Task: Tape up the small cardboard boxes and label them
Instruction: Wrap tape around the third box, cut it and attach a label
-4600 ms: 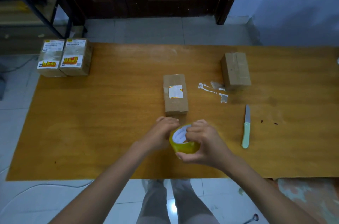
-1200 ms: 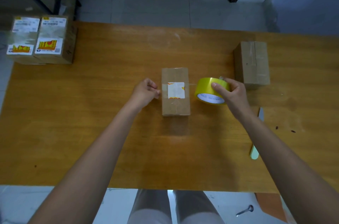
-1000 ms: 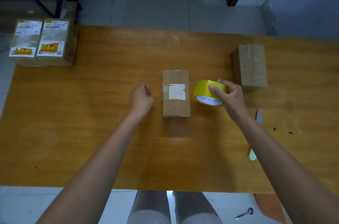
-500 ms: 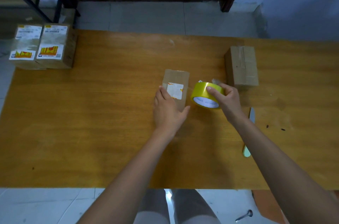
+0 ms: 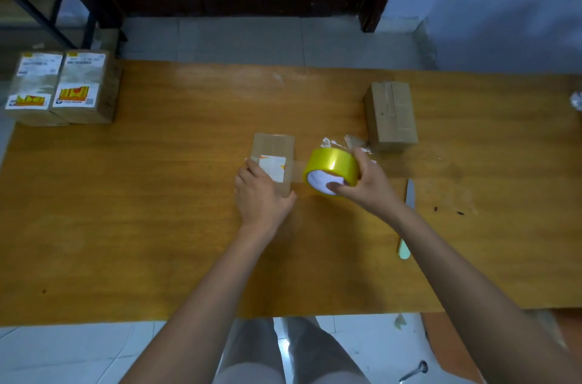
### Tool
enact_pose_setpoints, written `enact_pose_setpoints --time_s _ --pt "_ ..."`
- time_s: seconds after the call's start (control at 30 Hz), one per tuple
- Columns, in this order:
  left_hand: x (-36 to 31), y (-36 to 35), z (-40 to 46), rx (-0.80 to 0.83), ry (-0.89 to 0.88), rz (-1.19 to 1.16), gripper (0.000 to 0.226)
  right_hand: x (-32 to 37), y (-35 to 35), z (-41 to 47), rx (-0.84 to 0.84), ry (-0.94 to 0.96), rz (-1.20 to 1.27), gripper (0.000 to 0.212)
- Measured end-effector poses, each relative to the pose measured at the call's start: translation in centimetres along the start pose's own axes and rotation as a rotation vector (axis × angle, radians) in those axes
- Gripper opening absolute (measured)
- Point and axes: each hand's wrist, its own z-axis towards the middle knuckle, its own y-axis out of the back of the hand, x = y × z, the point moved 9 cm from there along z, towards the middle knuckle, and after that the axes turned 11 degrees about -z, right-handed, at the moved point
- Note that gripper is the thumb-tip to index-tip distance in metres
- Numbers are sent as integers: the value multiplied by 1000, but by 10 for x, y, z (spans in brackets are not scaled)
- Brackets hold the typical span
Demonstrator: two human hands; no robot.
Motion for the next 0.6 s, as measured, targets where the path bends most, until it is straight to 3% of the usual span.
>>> enact_pose_setpoints --time_s 0.2,0.37,0.6 --pt "51 17 -38 -57 70 4 116 7 -57 -18 107 49 -148 64" --pt "53 19 -44 -50 82 18 118 -1 -70 -24 75 24 -172 72" --pt "58 15 -42 13 92 -19 123 5 -72 -22 36 57 -214 59"
